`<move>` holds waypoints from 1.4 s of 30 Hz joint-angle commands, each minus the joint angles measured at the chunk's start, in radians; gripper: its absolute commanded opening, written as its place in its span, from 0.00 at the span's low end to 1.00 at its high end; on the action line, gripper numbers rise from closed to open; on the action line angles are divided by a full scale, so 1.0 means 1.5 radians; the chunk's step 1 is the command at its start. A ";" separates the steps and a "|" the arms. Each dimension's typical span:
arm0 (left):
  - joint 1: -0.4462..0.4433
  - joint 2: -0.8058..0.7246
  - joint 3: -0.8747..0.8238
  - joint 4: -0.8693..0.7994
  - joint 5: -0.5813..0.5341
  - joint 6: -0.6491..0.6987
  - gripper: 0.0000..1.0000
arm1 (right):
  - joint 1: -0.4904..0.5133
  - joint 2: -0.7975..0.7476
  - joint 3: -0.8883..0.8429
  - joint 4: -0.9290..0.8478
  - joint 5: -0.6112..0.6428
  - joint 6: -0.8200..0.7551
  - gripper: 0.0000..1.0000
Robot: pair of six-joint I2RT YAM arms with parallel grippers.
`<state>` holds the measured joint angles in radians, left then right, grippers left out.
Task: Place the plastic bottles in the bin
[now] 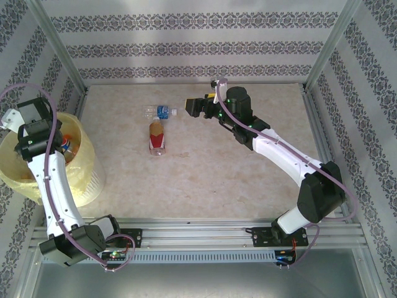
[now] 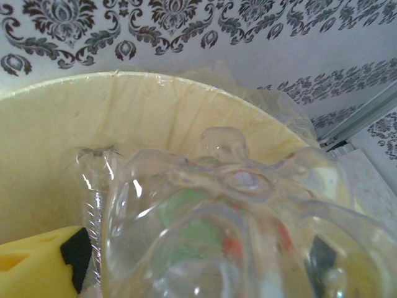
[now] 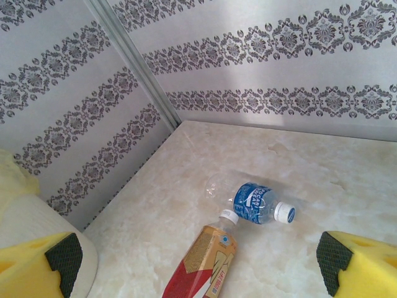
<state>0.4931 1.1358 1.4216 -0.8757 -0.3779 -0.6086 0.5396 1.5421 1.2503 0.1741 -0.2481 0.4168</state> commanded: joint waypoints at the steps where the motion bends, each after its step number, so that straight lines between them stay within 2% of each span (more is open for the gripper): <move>1: 0.006 -0.017 0.046 -0.029 0.022 -0.001 0.92 | 0.006 -0.007 0.011 0.004 0.007 0.002 0.98; 6: 0.004 -0.069 0.092 -0.012 0.088 0.026 0.94 | 0.008 -0.004 0.015 0.005 0.006 0.003 0.98; 10: 0.002 -0.100 0.098 0.038 0.247 0.021 0.99 | 0.008 0.000 0.017 0.011 0.003 0.006 0.98; 12: -0.015 -0.095 0.107 0.053 0.302 0.011 1.00 | 0.008 -0.001 0.017 0.014 0.002 0.007 0.98; 14: -0.060 -0.090 0.113 0.067 0.299 0.010 1.00 | 0.008 -0.004 0.015 0.016 0.003 0.006 0.98; 18: -0.246 -0.066 0.138 0.092 0.183 0.046 1.00 | 0.008 -0.017 -0.001 0.019 0.015 0.001 0.98; 20: -0.324 -0.036 0.155 0.106 0.155 0.060 1.00 | 0.007 -0.025 -0.010 0.018 0.020 -0.002 0.98; 25: -0.501 0.088 0.201 0.142 0.076 0.111 1.00 | 0.002 -0.051 -0.039 0.019 0.037 -0.009 0.98; 28: -0.566 0.184 0.245 0.139 0.079 0.133 1.00 | -0.004 -0.069 -0.062 0.016 0.052 -0.009 0.98; 34: -0.585 0.368 0.330 0.069 0.105 0.130 1.00 | -0.038 -0.116 -0.118 0.001 0.080 0.018 0.98; 39: -0.575 0.525 0.414 -0.047 0.129 0.098 1.00 | -0.075 -0.161 -0.174 -0.014 0.103 0.045 0.98; 42: -0.565 0.589 0.413 -0.069 0.158 0.078 1.00 | -0.098 -0.183 -0.202 -0.018 0.111 0.059 0.98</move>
<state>-0.3744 1.9736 2.0205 -0.8463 -0.1802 -0.4545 0.4129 1.3056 0.9813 0.1493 -0.1184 0.4686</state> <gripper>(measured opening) 0.997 0.981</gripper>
